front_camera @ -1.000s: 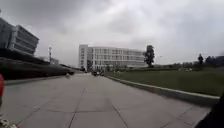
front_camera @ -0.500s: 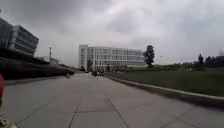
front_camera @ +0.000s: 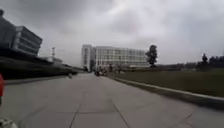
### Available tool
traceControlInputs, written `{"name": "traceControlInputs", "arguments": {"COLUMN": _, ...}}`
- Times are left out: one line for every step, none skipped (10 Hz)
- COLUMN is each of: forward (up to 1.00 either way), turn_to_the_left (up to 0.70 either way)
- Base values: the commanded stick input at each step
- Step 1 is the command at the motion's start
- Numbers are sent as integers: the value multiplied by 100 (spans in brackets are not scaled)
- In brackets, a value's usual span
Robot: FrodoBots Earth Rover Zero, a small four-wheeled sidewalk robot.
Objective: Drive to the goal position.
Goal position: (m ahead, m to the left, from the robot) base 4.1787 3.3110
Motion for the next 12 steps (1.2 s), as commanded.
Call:
{"name": "traceControlInputs", "arguments": {"forward": 70, "turn_to_the_left": 35}}
{"name": "traceControlInputs", "arguments": {"forward": 70, "turn_to_the_left": 35}}
{"name": "traceControlInputs", "arguments": {"forward": 70, "turn_to_the_left": 35}}
{"name": "traceControlInputs", "arguments": {"forward": 70, "turn_to_the_left": 35}}
{"name": "traceControlInputs", "arguments": {"forward": 70, "turn_to_the_left": 35}}
{"name": "traceControlInputs", "arguments": {"forward": 70, "turn_to_the_left": 35}}
{"name": "traceControlInputs", "arguments": {"forward": 70, "turn_to_the_left": 35}}
{"name": "traceControlInputs", "arguments": {"forward": 70, "turn_to_the_left": 35}}
{"name": "traceControlInputs", "arguments": {"forward": 70, "turn_to_the_left": 35}}
{"name": "traceControlInputs", "arguments": {"forward": 70, "turn_to_the_left": 28}}
{"name": "traceControlInputs", "arguments": {"forward": 70, "turn_to_the_left": 21}}
{"name": "traceControlInputs", "arguments": {"forward": 70, "turn_to_the_left": 13}}
